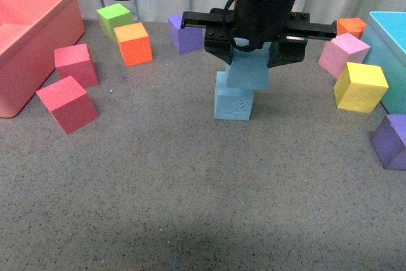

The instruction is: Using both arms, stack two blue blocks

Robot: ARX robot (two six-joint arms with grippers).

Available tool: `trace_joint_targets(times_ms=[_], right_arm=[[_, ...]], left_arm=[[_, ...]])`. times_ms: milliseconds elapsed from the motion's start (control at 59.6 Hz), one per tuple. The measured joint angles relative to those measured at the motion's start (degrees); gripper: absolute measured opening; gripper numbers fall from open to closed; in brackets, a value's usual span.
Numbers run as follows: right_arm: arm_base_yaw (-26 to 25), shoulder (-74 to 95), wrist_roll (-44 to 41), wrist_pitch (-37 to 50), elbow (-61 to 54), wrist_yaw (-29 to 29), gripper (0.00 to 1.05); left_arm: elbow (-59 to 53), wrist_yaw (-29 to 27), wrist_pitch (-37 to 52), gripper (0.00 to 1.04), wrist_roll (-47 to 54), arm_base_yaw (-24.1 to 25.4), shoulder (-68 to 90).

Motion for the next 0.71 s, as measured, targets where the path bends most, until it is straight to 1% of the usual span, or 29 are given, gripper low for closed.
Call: trace_joint_targets(times_ms=[571, 588, 604, 638, 655, 688, 705], right_arm=[[0.00, 0.00, 0.00, 0.00, 0.00, 0.00, 0.95], [0.00, 0.00, 0.00, 0.00, 0.00, 0.00, 0.95], [0.00, 0.00, 0.00, 0.00, 0.00, 0.00, 0.95], [0.00, 0.00, 0.00, 0.00, 0.00, 0.00, 0.95], [0.00, 0.00, 0.00, 0.00, 0.00, 0.00, 0.95], [0.00, 0.00, 0.00, 0.00, 0.00, 0.00, 0.95], [0.00, 0.00, 0.00, 0.00, 0.00, 0.00, 0.95]], left_arm=[[1.95, -0.52, 0.33, 0.48, 0.28, 1.33, 2.69], [1.97, -0.48, 0.33, 0.49, 0.24, 1.33, 2.73], [2.08, -0.44, 0.26, 0.53, 0.22, 1.33, 2.78], [2.08, -0.24, 0.07, 0.57, 0.17, 1.31, 2.78], [2.08, 0.00, -0.09, 0.61, 0.15, 1.31, 2.78], [2.08, 0.33, -0.13, 0.64, 0.13, 1.31, 2.78], [2.08, 0.52, -0.13, 0.68, 0.13, 1.31, 2.78]])
